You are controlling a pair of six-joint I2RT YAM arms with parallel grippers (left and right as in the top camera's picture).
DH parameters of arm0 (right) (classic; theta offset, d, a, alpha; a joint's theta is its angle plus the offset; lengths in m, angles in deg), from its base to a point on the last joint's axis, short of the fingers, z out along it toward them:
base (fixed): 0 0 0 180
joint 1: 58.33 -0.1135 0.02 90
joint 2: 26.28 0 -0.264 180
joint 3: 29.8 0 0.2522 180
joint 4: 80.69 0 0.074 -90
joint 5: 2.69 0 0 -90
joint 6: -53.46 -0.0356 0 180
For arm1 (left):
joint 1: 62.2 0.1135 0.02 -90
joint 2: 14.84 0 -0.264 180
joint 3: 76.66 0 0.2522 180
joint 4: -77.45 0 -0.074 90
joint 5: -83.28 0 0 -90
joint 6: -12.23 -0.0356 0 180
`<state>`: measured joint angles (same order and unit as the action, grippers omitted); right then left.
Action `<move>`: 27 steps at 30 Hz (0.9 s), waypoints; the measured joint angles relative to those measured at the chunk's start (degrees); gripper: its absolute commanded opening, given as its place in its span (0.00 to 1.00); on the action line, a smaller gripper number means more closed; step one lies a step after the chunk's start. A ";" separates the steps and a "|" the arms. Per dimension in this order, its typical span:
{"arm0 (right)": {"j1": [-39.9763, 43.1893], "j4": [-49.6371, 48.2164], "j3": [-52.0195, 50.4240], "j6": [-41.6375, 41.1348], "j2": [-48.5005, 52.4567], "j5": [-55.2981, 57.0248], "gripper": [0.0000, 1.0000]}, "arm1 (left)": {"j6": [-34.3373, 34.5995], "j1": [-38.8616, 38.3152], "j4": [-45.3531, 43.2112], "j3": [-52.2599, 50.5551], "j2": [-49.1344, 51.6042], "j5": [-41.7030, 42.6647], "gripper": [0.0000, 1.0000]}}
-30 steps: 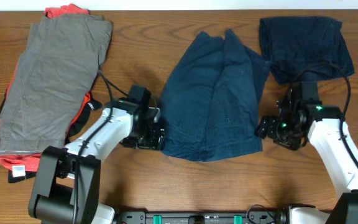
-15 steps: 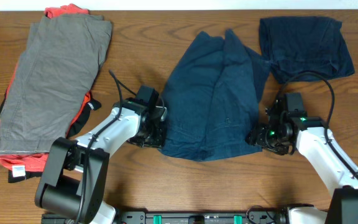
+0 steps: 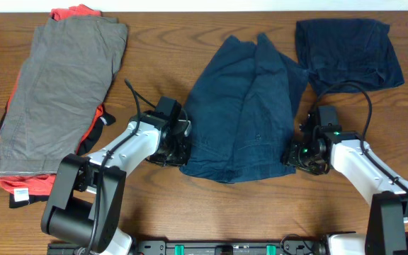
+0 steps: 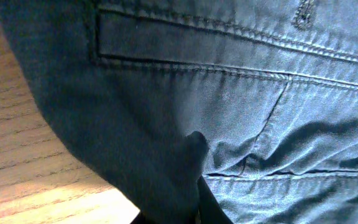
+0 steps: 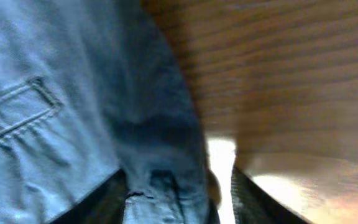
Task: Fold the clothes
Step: 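Grasp the shorts' left and right edges with both grippers, then lift the shorts with both grippers and stretch them apart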
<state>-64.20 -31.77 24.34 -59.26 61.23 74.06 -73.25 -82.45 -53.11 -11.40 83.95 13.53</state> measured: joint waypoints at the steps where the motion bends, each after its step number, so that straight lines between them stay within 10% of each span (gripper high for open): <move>1: -0.50 -0.11 0.00 -0.17 0.13 -0.04 0.36 | 0.02 0.00 0.00 0.00 0.00 -0.02 0.06; 9: -3.80 -0.28 -0.33 -0.35 0.42 -1.09 0.01 | 1.29 0.90 0.13 0.11 0.07 0.61 0.06; 18: -2.56 3.45 3.91 0.39 0.00 -2.14 0.01 | 2.16 7.43 7.74 9.29 0.42 -1.14 0.06; 27: 2.49 14.78 31.58 6.05 -5.68 -2.78 0.01 | 2.56 12.85 10.60 29.40 -12.24 -1.09 0.06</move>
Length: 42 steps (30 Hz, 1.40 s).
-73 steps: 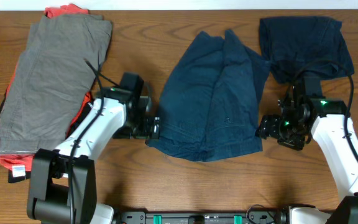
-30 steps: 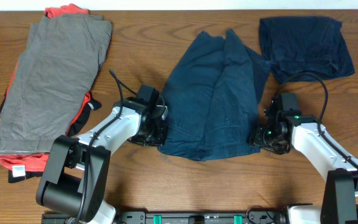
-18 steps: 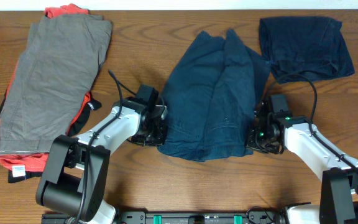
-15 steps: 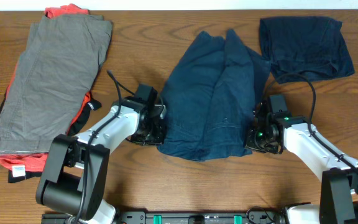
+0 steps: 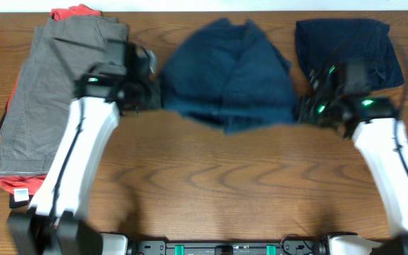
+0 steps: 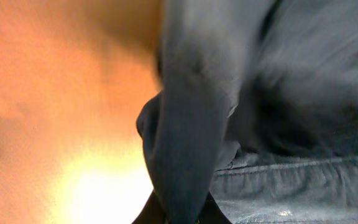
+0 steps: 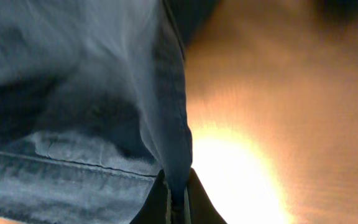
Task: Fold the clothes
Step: 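Lift the shorts with both grippers and stretch them apart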
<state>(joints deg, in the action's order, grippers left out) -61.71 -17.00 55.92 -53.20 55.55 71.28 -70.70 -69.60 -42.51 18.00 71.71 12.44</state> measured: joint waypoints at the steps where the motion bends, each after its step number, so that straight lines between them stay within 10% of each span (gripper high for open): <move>1: 0.28 1.05 3.41 0.48 -0.42 -0.02 0.01 | 0.04 -0.02 -0.46 1.73 -1.84 0.00 0.06; 24: 0.28 17.64 37.20 3.67 -12.79 1.36 0.01 | 0.46 -0.61 -17.77 7.87 -33.62 3.50 0.06; 42: 0.28 35.10 38.14 -5.62 -26.49 4.22 0.01 | 8.48 -0.70 9.22 7.50 -45.11 6.36 0.06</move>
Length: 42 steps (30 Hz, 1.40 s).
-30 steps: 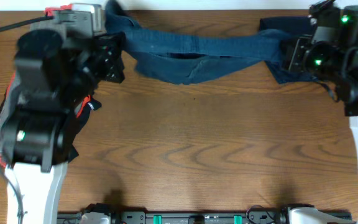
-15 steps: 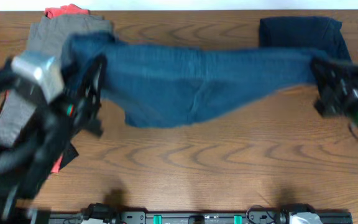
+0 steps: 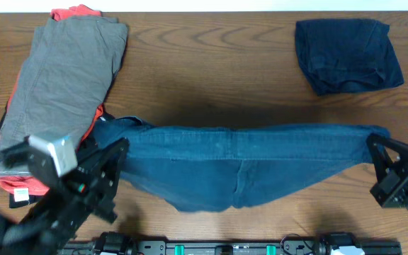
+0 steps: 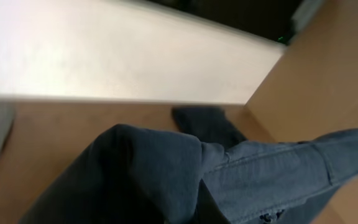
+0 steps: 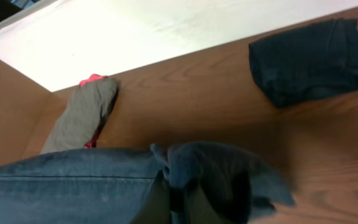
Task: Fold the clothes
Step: 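Lift the shorts with both grippers and stretch them apart, then lay the shorts flat waistband-up and release both grippers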
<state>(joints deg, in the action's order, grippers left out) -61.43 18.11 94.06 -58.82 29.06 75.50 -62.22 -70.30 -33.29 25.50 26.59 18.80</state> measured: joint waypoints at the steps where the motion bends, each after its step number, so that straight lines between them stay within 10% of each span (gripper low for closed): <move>1: 0.00 0.02 0.00 -0.20 0.61 0.00 0.01 | 0.81 0.00 0.50 -0.28 0.66 -0.39 0.06; 14: -0.48 -6.47 -0.13 -0.44 31.69 1.49 0.01 | 5.07 -0.74 -3.04 -2.97 24.57 -7.63 0.06; 28: -2.38 -29.35 -0.20 3.82 60.87 9.09 0.02 | 6.34 -0.81 -27.45 -3.34 59.45 -14.03 0.10; 29: -2.40 -30.75 -0.20 3.89 62.25 9.40 0.09 | 6.29 -0.81 -29.31 -3.39 61.24 -14.27 0.37; 30: -2.47 -32.48 -0.22 3.89 63.52 9.81 0.32 | 6.19 -0.81 -31.47 -3.43 62.99 -14.53 0.90; 31: -2.60 -35.10 -0.28 4.04 64.96 11.43 0.56 | 6.51 -0.76 -33.99 -3.48 64.81 -15.63 0.98; 33: -2.60 -41.48 -0.35 4.17 67.21 13.73 0.99 | 6.51 -0.02 -39.08 -3.56 67.67 -17.64 0.98; 42: -6.05 -59.12 -0.55 7.91 69.85 16.87 0.99 | 1.42 1.60 -50.56 -3.63 70.40 -21.09 0.98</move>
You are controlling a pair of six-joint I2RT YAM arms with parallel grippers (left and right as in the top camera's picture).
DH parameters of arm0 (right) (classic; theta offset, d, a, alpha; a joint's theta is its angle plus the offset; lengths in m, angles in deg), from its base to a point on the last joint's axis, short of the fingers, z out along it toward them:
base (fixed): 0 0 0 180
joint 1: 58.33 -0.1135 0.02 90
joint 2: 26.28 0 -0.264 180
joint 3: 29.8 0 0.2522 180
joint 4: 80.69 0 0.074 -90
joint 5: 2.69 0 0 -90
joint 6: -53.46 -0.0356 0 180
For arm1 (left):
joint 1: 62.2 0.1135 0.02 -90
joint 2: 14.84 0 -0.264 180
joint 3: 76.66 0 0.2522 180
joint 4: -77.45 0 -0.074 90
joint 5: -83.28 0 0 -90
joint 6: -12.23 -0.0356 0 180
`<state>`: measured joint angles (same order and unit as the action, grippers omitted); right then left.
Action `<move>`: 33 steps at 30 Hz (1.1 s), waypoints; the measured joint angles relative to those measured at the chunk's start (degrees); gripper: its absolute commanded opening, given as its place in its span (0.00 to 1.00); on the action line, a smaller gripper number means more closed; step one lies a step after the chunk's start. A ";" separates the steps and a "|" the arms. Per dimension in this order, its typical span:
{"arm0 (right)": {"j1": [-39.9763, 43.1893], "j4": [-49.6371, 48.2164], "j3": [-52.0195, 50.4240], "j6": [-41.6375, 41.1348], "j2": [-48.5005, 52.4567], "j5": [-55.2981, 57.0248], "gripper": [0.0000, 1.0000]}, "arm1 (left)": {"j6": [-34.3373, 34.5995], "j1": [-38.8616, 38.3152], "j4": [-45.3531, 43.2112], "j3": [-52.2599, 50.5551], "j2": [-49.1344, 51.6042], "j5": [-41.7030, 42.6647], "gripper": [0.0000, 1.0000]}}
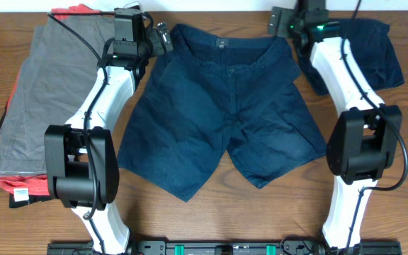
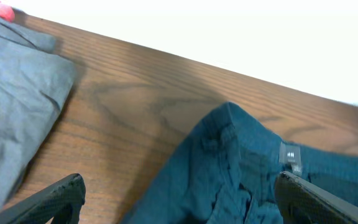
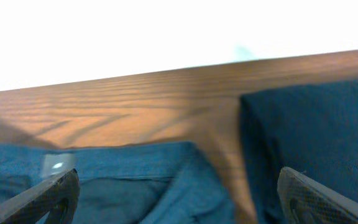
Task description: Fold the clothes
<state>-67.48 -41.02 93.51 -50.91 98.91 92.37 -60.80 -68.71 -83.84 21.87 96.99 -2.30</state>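
The blue denim shorts (image 1: 218, 106) lie spread flat on the table, waistband at the far edge, both legs toward the front. My left gripper (image 1: 160, 37) sits at the waistband's left corner (image 2: 229, 134), jaws wide open, nothing held. My right gripper (image 1: 283, 23) is at the waistband's right corner (image 3: 173, 168), also open and empty. The fingers (image 2: 55, 198) of the left and the fingers (image 3: 58, 194) of the right show far apart at the frame edges.
A pile with grey trousers (image 1: 55, 85) on top and red cloth beneath lies at the far left. A folded dark navy garment (image 1: 363, 53) sits at the far right, close to my right arm. The table's far edge meets a white wall.
Both grippers held the shorts stretched in the air near the front. Now the shorts lie flat at the back, and both grippers are open at the waistband corners.
Both grippers were low at the sides of the crumpled shorts in the middle of the table. Then they were shut on the cloth further back. Then the shorts hung stretched between raised arms. Now the shorts lie spread out and both grippers have let go.
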 measured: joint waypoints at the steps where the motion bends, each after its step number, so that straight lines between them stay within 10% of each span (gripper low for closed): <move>1: -0.85 1.25 0.00 0.44 -0.22 -0.02 0.99 | -0.57 -0.04 1.07 0.00 -0.55 -0.09 0.98; 19: -0.68 54.18 0.00 -1.18 -9.97 -1.88 0.99 | -7.08 1.81 48.28 0.28 -15.72 -0.37 0.98; 33: -12.57 55.71 -16.31 4.42 -19.21 -11.08 0.88 | -7.82 10.19 47.06 0.28 -15.72 -0.37 0.98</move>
<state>-80.05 14.70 77.21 -46.49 79.70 81.29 -68.62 -58.52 -36.78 22.15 81.28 -2.67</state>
